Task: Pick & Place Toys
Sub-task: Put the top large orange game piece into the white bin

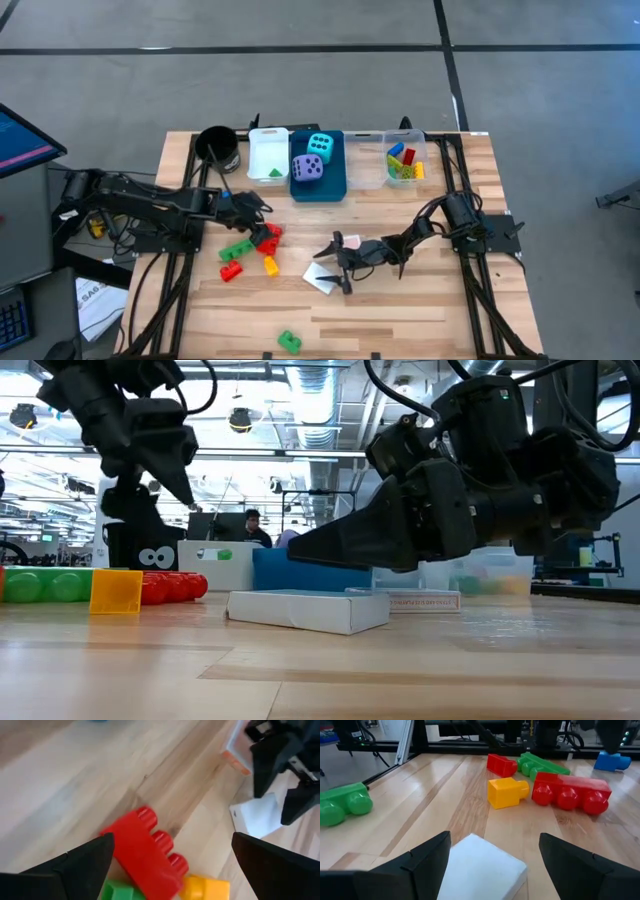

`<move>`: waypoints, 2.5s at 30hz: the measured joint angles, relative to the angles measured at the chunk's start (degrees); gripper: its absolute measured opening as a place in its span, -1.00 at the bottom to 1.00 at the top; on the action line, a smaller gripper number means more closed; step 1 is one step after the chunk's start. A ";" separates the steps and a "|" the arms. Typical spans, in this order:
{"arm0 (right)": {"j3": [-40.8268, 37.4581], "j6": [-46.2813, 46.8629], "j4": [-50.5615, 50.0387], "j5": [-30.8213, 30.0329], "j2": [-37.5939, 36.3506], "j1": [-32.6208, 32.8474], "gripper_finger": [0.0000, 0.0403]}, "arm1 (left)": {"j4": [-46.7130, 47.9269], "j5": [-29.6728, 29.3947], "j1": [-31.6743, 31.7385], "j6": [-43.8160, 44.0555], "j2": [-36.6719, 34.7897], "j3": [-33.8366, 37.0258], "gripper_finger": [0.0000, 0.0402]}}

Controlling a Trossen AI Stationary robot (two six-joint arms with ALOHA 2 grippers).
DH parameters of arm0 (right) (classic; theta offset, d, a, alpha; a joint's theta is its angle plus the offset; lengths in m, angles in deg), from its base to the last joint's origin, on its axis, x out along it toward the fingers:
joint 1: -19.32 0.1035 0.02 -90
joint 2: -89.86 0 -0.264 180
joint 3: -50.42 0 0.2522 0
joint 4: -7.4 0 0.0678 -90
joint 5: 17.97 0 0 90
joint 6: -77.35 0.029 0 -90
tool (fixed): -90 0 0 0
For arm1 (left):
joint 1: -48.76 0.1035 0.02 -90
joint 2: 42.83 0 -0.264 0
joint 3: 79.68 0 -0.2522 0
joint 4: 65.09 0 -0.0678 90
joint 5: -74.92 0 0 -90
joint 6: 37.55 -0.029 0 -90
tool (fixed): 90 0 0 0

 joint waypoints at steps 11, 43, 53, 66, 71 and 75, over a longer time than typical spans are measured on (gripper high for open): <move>2.38 -3.27 -0.11 0.04 0.00 -0.02 0.49 | 6.38 8.37 0.00 11.33 2.48 -0.01 0.98; 4.62 -4.41 -6.03 0.13 0.00 -0.44 0.49 | 10.91 10.74 4.13 9.49 27.16 -15.49 0.98; 4.63 -4.39 -7.29 0.09 0.00 -0.44 0.49 | 9.27 10.74 3.57 9.57 30.92 -15.45 0.98; 5.06 -4.35 -8.51 0.04 0.00 -0.44 0.49 | 8.79 7.40 0.55 9.59 31.91 -15.61 0.98; 5.06 -3.96 -8.60 0.04 0.00 -0.44 0.49 | 8.79 5.46 -0.41 9.59 31.95 -15.56 0.98; 5.06 -2.47 -8.60 0.04 0.00 -0.44 0.49 | 8.98 3.37 -1.23 9.58 32.00 -15.56 0.98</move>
